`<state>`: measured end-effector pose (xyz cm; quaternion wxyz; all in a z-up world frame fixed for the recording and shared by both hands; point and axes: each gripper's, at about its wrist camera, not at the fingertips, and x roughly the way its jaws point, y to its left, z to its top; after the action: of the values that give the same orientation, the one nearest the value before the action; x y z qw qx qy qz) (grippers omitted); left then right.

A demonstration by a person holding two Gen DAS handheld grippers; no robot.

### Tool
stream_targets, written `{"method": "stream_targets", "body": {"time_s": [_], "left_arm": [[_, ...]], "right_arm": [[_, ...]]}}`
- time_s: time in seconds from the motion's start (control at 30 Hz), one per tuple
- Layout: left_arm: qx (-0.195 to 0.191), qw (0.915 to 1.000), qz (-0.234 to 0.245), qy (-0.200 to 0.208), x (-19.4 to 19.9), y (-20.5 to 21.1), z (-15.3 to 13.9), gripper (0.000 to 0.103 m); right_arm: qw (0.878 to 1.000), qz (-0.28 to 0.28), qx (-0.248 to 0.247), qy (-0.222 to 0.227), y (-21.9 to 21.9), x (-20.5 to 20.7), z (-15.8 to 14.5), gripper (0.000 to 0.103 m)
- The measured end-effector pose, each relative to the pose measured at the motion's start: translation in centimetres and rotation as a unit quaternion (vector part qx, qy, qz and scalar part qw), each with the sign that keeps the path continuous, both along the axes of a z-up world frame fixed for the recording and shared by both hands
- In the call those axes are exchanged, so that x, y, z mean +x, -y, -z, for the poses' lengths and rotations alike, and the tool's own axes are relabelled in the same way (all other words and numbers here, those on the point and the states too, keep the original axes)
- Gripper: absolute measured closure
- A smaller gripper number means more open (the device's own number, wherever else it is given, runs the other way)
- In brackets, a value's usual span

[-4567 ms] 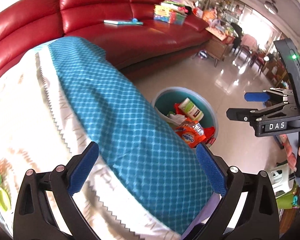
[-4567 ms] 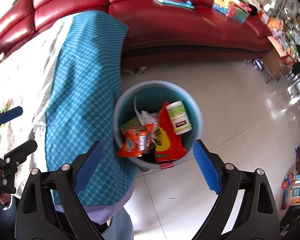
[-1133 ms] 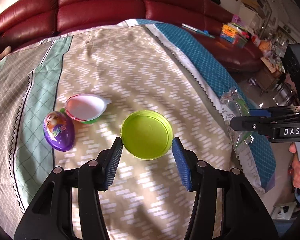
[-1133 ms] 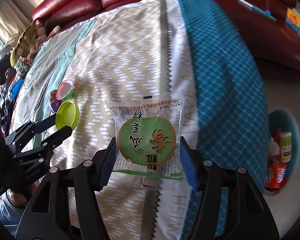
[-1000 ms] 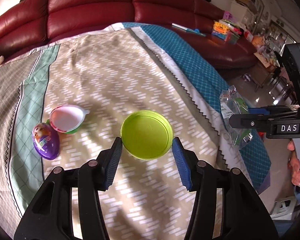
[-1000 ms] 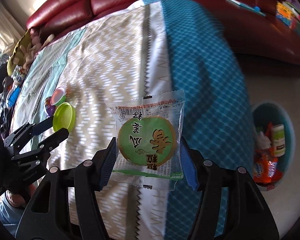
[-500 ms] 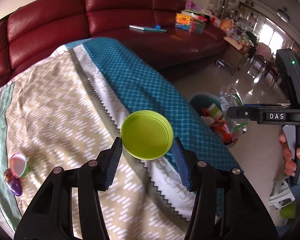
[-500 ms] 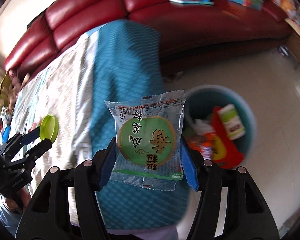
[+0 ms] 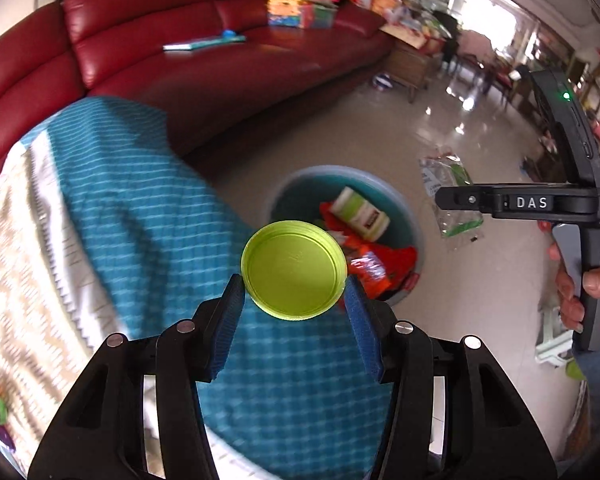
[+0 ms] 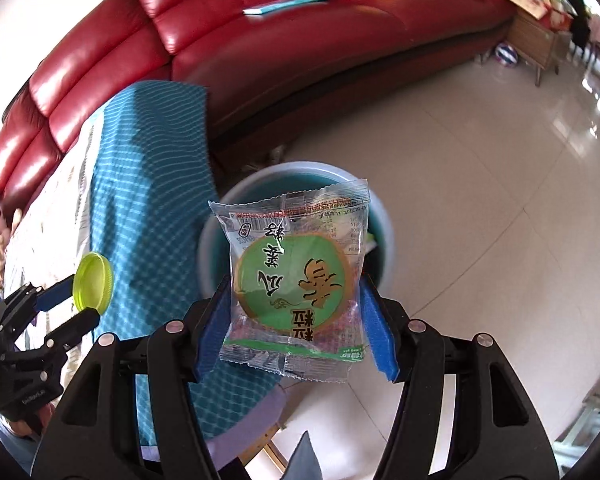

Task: Collect trash
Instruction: 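Carry the cookie packet and lime-green lid over the teal bin, then open the left tool to drop the lid while the right tool releases the packet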

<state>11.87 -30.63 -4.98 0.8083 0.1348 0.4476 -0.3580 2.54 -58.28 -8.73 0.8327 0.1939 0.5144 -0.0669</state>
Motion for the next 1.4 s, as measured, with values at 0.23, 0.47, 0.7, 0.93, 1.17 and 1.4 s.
{"method": "stream_targets", "body": {"time_s": [0.23, 0.47, 0.7, 0.93, 1.17, 1.4], "left_arm": [[0.001, 0.9993, 0.033, -0.016, 0.8, 5.0, 1.2, 0.050], [-0.001, 0.9978, 0.053, -0.040, 1.5, 7.8, 2.6, 0.050], [0.011, 0.9958, 0.064, -0.065, 2.4, 9.7, 5.0, 0.048], [0.023, 0.9955, 0.053, -0.075, 3.2, 10.0, 6.8, 0.037], [0.020, 0.9963, 0.033, -0.076, 4.0, 8.0, 6.4, 0.027], [0.011, 0.9973, 0.019, -0.070, 3.9, 6.3, 5.6, 0.017]], "right_arm": [[1.000, 0.019, 0.007, -0.009, 2.8, -0.2, 0.6, 0.045], [1.000, 0.022, 0.000, -0.020, 3.5, 0.2, 0.6, 0.044], [0.999, 0.023, -0.005, -0.028, 3.4, 1.0, 0.9, 0.044], [0.999, 0.019, -0.004, -0.039, 2.8, 2.0, 1.8, 0.044], [0.999, 0.006, 0.001, -0.044, 2.1, 2.7, 2.2, 0.044], [0.999, -0.011, 0.004, -0.048, 0.7, 3.9, 2.5, 0.033]]}}
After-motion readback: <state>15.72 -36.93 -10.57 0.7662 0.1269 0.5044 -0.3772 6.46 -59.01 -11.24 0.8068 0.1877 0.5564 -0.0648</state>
